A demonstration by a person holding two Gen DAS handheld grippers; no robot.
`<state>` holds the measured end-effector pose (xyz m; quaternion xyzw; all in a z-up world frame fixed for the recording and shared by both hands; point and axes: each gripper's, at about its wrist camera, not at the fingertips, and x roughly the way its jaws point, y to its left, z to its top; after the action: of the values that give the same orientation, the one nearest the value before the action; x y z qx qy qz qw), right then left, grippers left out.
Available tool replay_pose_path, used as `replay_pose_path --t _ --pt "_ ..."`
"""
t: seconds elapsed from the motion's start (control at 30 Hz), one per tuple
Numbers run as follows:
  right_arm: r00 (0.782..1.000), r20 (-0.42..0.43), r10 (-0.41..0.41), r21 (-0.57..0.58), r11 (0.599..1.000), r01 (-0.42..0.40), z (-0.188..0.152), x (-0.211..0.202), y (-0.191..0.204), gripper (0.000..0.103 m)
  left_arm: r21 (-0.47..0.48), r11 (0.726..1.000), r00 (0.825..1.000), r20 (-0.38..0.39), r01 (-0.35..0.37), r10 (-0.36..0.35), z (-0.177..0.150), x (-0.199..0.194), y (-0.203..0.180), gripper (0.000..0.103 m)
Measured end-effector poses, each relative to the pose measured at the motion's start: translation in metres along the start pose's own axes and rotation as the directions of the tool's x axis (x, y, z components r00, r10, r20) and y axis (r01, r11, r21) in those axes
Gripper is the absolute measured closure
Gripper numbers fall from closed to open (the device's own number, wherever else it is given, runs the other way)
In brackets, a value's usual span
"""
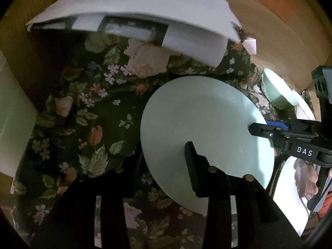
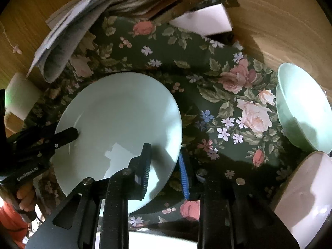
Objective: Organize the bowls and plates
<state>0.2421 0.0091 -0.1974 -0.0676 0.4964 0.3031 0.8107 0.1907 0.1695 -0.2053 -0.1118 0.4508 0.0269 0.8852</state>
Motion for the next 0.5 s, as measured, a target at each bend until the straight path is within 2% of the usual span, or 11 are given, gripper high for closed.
replay_pose_path --t 0.5 --pt "0.994 0.108 -0.004 0.015 1.000 0.002 -0.020 -0.069 -0.019 0.080 0.035 0.999 0.997 0.065 0.038 -0.040 -0.010 -0.049 -0.019 0.065"
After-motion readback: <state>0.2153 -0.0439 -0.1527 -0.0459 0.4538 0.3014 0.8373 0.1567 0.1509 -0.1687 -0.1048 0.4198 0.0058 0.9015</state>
